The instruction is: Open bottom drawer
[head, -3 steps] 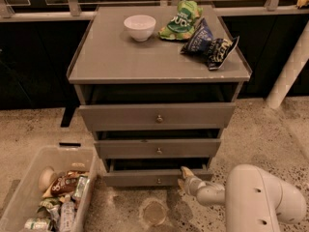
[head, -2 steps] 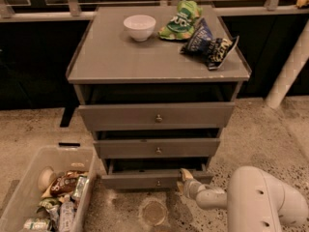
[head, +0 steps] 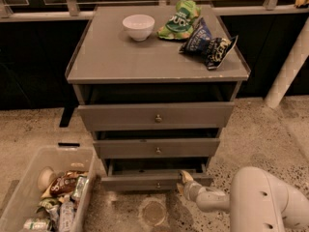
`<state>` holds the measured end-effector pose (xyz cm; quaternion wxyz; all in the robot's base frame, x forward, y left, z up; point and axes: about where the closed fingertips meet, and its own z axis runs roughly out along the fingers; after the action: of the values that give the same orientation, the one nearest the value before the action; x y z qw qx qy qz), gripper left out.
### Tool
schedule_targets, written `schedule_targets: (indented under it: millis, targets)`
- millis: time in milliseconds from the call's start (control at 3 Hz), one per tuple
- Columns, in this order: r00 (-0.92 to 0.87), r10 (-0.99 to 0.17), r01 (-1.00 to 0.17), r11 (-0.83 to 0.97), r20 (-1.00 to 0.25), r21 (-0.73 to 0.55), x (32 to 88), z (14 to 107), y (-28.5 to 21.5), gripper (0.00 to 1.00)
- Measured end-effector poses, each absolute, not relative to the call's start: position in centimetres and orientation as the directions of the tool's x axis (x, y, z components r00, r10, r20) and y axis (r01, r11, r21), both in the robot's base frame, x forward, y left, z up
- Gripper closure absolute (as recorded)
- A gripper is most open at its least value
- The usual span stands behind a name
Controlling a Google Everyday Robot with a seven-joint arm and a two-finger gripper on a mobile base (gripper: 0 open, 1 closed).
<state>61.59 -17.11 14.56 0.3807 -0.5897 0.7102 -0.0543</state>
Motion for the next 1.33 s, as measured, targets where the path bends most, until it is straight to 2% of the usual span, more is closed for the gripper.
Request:
schedule_targets:
  millis: [1333]
  targets:
    - [-0.027,-0.871,-0.798,0.315,-0.491,-0.514,60.4,15.4,-16.9,1.0]
